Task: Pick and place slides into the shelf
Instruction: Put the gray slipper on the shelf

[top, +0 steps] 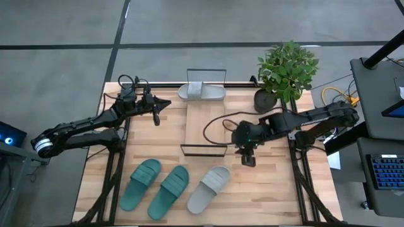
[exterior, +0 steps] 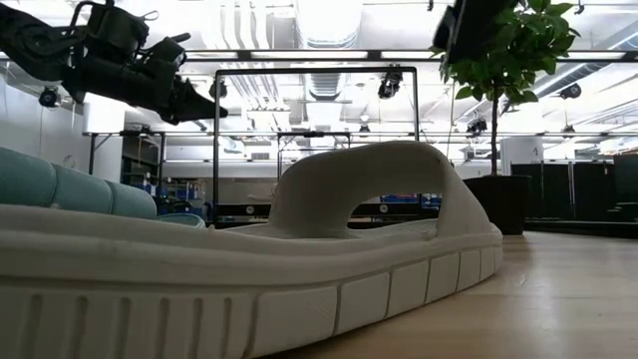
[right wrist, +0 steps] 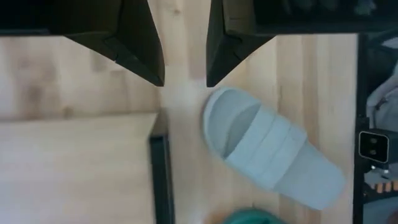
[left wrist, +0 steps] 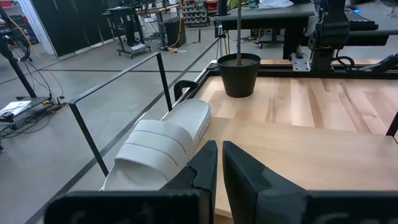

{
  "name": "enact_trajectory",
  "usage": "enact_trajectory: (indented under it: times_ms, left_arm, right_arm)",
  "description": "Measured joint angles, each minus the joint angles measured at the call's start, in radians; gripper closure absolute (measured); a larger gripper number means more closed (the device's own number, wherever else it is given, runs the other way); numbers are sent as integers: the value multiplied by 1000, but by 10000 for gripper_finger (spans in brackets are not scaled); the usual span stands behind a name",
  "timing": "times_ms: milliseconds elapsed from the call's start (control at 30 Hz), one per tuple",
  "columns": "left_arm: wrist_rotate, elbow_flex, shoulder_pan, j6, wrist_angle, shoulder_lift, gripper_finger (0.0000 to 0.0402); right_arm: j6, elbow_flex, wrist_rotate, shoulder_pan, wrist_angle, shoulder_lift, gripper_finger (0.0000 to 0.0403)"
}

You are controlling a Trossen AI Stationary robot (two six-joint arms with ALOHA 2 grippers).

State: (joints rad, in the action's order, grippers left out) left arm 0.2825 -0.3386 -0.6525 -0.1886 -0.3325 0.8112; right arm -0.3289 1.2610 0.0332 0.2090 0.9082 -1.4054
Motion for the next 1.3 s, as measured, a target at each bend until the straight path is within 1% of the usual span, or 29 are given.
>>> enact_trajectory:
  times_ms: [100,233,467,533,633,733,833,1100,1300]
  left_arm:
    - [0,1,0,0,0,0,391]
    - [0,1,0,-1,0,0,391]
    - [0,2,0,-1,-33,0,391]
    - [0,2,0,-1,-43,0,391]
    - [0,2,1,-1,-53,0,391]
    - [0,2,1,-1,-53,0,391]
    - [0,2,1,-2,-59,0,391]
    - [0,2,0,-2,-79,2,391]
    - [0,2,0,-2,-79,14,391]
  right_arm:
    - [-83,-60,0,29,-75,11,290]
    - [-191,-116,0,97,-214,26,285]
    - [-350,-222,-14,241,-528,24,291]
    - [-373,-257,-41,277,-623,14,293]
    - [-396,-297,-86,320,-712,-7,296]
    - [-464,-330,-158,347,-726,-27,292]
    - [-507,-360,-217,356,-724,-56,275]
    - [-639,-398,-218,343,-745,-163,196]
    - [-625,-405,-218,332,-903,-255,172]
